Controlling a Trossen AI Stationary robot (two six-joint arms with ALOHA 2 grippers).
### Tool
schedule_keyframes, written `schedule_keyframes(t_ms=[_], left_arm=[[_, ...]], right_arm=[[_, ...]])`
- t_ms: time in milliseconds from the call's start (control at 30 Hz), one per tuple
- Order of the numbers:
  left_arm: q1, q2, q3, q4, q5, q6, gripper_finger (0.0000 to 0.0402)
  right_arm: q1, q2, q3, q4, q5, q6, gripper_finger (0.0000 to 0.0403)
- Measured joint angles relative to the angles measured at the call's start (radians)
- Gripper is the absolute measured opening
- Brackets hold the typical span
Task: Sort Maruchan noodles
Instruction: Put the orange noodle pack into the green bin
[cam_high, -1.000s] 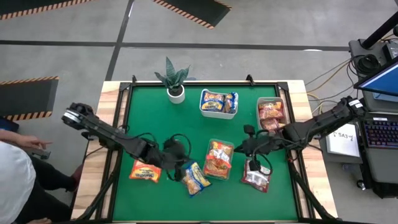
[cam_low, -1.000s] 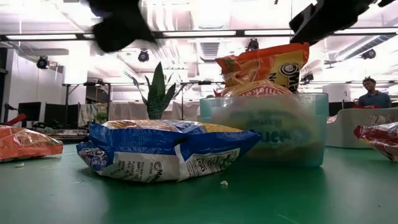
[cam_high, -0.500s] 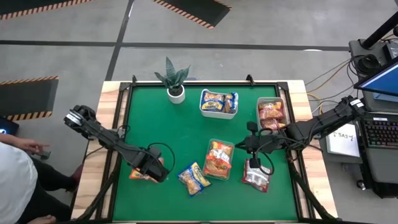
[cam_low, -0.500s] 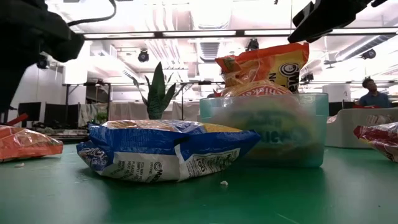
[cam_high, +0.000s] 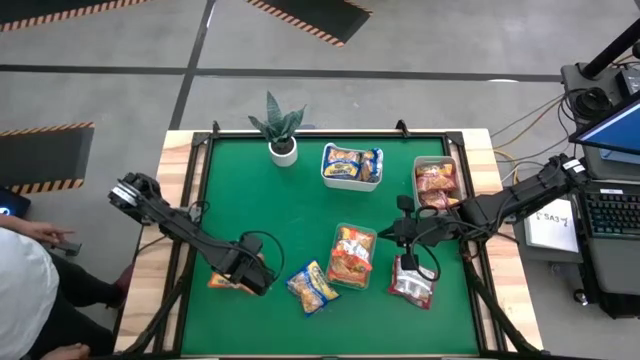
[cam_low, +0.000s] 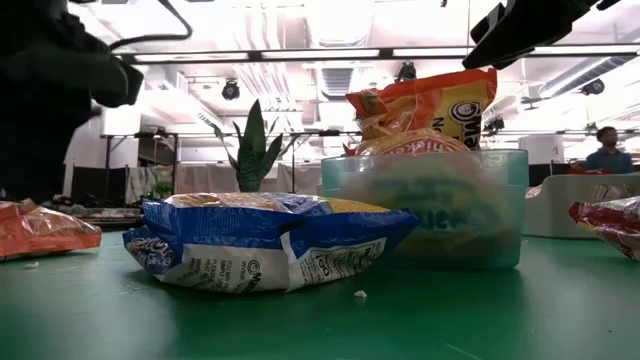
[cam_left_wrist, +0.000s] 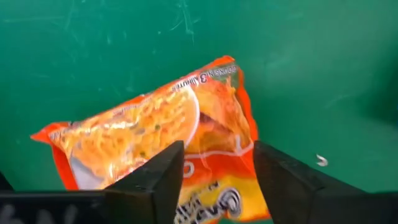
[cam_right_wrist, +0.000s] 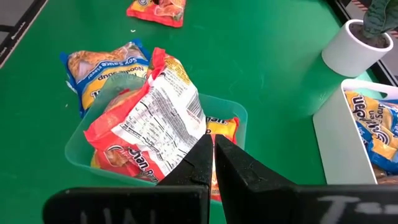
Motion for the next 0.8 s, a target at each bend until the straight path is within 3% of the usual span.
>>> schedule_keyframes(t_ms=[167, 367, 600, 800], left_arm=[[0.001, 0.063, 0.002, -0.001, -0.008, 0.024, 0.0196], [0.001, 0.127, 0.007, -0.008, -0.014, 0.038, 0.0178], [0.0, 0.152, 0.028, -0.011, -0.048, 0.094, 0.0094], [0.001, 0.141, 0.067, 0.006, -0.191, 0.166, 0.0012]], right_arm=[[0.0, 0.0, -0.003, 0.002, 0.0, 0.0, 0.0009], [0.0, 0.0, -0.006, 0.003, 0.0, 0.0, 0.0009], [0.0, 0.001, -0.012, 0.016, 0.0, 0.015, 0.0009], [0.0, 0.003, -0.032, 0.064, 0.0, 0.017, 0.0009]])
